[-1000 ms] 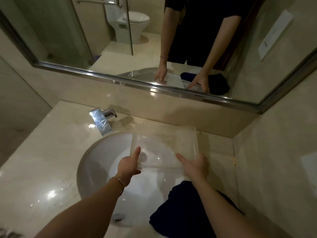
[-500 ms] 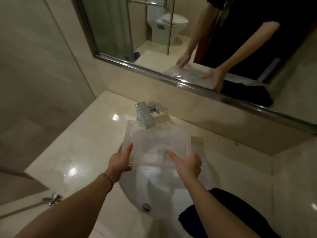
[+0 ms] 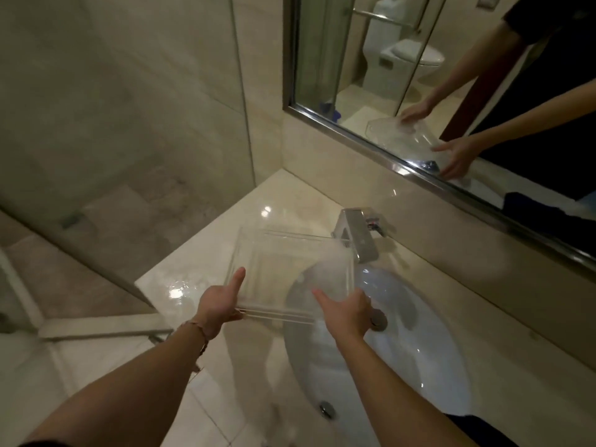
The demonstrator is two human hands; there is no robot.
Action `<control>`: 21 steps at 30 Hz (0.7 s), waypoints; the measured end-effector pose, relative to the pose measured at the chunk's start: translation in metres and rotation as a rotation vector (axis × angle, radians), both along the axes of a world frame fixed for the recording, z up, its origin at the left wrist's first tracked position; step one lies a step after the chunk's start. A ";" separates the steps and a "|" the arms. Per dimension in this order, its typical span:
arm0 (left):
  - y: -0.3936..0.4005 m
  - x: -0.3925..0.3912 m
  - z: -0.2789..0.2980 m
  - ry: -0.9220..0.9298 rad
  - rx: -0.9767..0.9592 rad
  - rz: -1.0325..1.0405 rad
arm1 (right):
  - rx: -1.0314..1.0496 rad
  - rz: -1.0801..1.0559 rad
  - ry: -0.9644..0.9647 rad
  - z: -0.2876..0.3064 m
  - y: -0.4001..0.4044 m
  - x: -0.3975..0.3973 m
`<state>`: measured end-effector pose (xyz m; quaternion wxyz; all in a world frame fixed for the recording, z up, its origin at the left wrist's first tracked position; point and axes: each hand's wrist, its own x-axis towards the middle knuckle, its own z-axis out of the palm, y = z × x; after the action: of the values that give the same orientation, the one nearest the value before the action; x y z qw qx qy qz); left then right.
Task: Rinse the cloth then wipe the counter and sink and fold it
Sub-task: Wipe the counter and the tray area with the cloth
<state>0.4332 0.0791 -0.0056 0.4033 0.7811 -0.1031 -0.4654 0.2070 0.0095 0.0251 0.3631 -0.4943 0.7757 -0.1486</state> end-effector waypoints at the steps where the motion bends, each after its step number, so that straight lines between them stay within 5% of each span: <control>1: 0.004 0.008 -0.001 -0.005 0.003 0.007 | 0.005 0.012 -0.017 -0.002 0.001 0.010; 21: 0.030 0.067 -0.017 -0.239 0.124 0.002 | 0.014 0.142 -0.001 -0.027 0.002 0.085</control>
<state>0.5004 0.1087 -0.0223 0.3394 0.8546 -0.1205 -0.3742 0.2923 0.0112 -0.0023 0.3765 -0.5454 0.7396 -0.1172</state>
